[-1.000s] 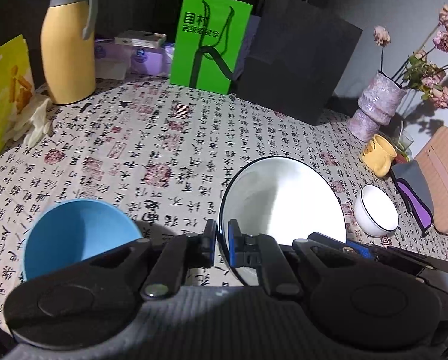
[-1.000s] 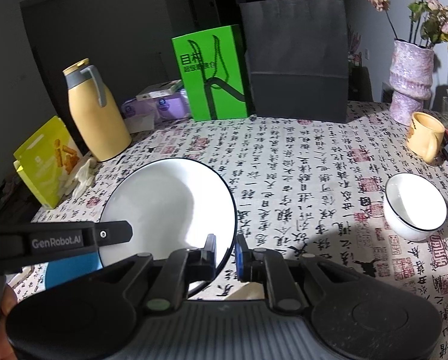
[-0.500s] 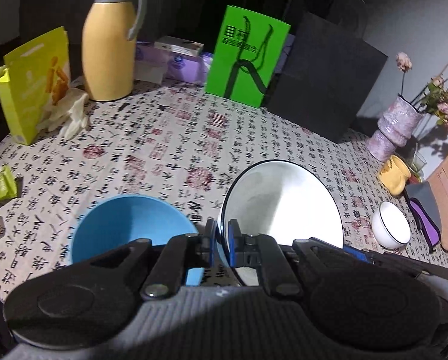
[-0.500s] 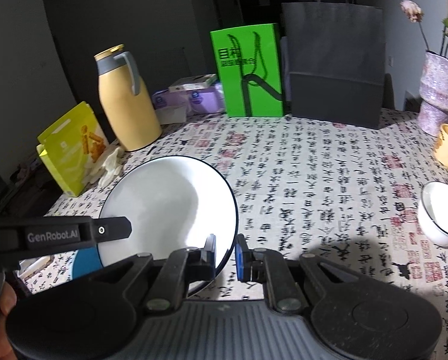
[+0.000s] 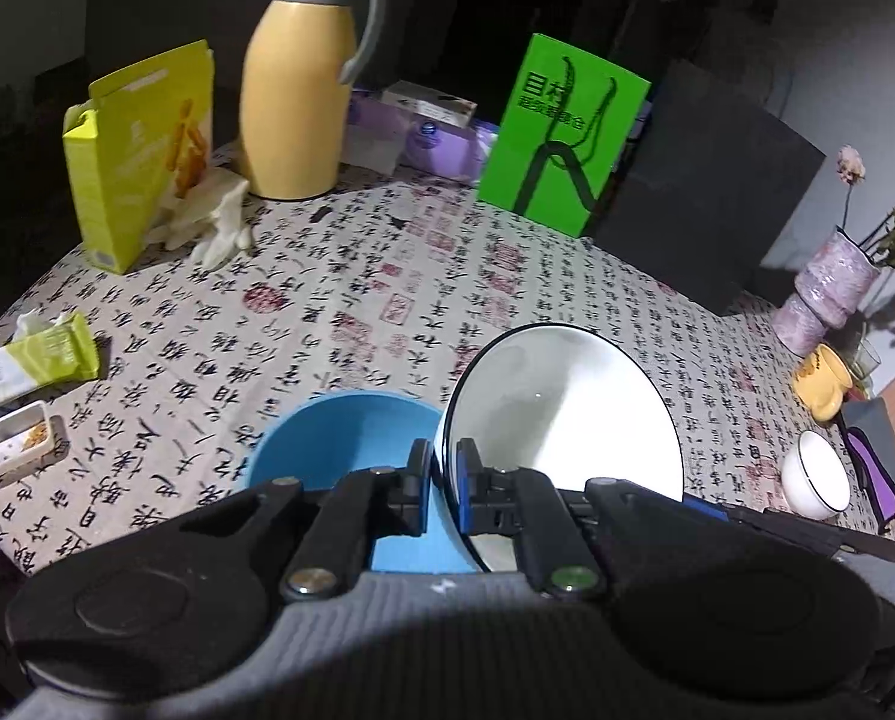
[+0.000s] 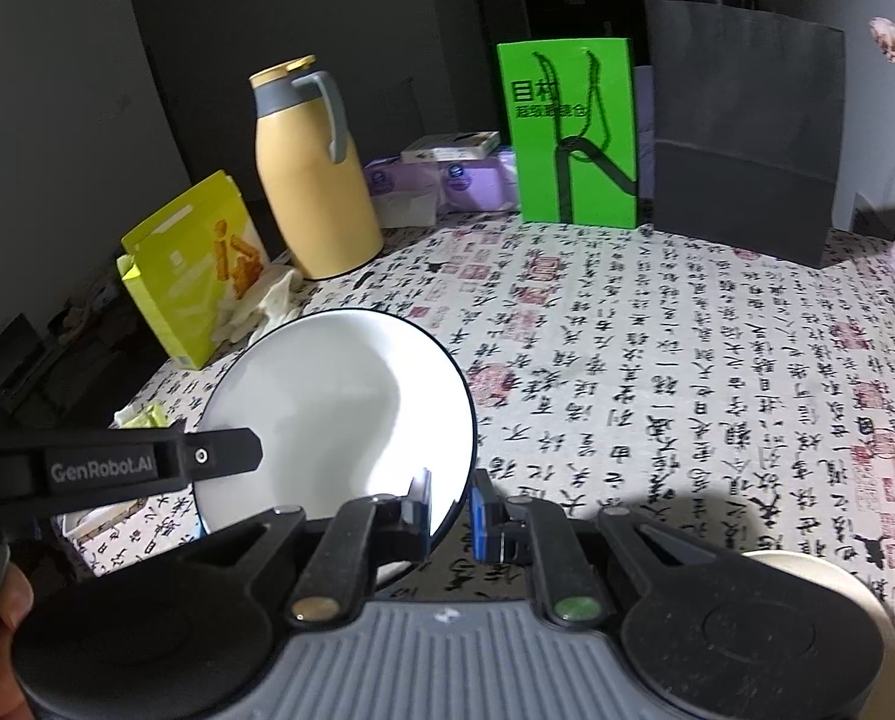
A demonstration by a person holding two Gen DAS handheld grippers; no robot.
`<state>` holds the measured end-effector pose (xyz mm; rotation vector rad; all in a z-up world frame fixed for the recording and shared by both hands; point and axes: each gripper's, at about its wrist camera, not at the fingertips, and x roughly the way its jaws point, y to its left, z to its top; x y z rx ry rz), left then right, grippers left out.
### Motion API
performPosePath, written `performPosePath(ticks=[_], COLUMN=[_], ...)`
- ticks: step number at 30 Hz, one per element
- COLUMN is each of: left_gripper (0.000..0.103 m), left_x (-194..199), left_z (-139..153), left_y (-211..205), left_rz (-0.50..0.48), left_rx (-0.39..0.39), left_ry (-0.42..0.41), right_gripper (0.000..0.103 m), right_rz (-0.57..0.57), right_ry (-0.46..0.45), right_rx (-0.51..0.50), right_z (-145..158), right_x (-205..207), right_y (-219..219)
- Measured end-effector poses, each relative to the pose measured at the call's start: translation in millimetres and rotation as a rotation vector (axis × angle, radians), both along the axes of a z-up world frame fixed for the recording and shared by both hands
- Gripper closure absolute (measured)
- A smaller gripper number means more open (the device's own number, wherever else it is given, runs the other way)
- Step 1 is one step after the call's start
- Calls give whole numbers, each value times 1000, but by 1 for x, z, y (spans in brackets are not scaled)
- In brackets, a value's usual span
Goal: Organize plates and bowls
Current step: 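Lower the held white bowl into the blue bowl with both tools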
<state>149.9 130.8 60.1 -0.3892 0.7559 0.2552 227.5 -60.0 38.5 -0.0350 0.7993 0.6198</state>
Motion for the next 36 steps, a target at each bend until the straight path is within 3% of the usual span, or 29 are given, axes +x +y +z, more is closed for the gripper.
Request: performPosePath(ticks=[15, 36], left_gripper=[94, 94], left_x=[-12, 5], left_z=[-18, -63], left_y=[40, 63], left_rz=[57, 42], left_rx=[-16, -40], left_ry=[29, 130], right_gripper=[91, 90], right_rz=[63, 95], right_ry=[40, 108], right_rx=[-21, -103], right_z=[-17, -50], right_x=[-3, 13], right_y=[42, 70])
